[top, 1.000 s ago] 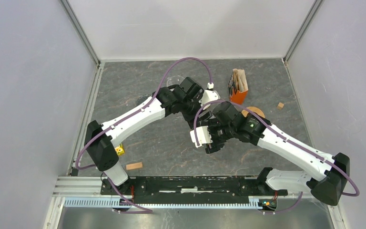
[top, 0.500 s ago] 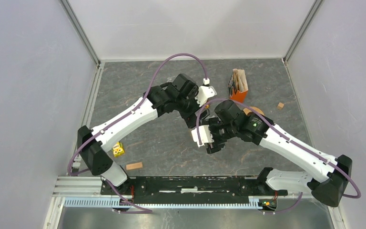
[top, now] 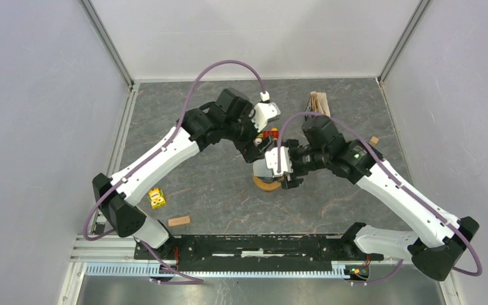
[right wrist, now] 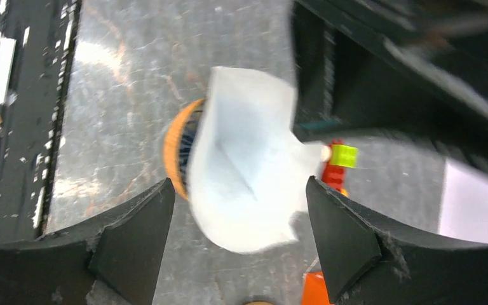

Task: Place the coffee filter in the dripper
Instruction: Place the coffee filter in the coffee dripper, then pick up the coffee server from the center of the board.

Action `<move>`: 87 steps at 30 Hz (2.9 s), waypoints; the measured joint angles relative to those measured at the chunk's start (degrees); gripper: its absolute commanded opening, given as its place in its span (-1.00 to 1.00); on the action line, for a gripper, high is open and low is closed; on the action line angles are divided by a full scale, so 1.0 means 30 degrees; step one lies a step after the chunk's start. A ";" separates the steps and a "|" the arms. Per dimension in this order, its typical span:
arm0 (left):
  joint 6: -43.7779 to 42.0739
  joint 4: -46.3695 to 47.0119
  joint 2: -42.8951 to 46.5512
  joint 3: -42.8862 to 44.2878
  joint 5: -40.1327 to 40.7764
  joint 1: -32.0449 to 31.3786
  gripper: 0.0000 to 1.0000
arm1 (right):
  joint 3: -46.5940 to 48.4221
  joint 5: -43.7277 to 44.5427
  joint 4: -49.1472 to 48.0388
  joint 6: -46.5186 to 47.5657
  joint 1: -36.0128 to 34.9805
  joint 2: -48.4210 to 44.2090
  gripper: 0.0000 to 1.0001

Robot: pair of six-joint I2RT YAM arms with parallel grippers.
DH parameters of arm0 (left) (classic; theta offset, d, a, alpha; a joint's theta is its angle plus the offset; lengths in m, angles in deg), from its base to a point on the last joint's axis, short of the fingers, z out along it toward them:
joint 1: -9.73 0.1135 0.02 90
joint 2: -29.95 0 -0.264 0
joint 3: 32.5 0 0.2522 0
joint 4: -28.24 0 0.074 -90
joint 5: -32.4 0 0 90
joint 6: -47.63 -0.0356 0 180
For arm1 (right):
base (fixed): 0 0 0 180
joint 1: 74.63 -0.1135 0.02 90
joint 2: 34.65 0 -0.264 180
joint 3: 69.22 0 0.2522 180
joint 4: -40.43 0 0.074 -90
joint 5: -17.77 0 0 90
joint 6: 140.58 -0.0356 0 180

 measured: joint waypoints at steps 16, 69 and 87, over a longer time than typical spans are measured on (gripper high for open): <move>0.4138 0.3242 0.3082 -0.0605 -0.2958 0.7431 0.96 | 0.2244 -0.2514 -0.1494 -0.2878 0.3927 -0.0860 0.66; 0.7198 0.2127 -1.4141 0.8276 0.1676 0.9486 -0.82 | -0.3599 -0.1158 -0.7380 -0.8648 1.0120 -0.3417 0.64; 0.5952 -0.0918 -0.6557 0.0335 -0.2266 0.9471 -0.96 | -0.4743 0.2251 -0.7730 -0.8546 1.0389 -0.4051 0.70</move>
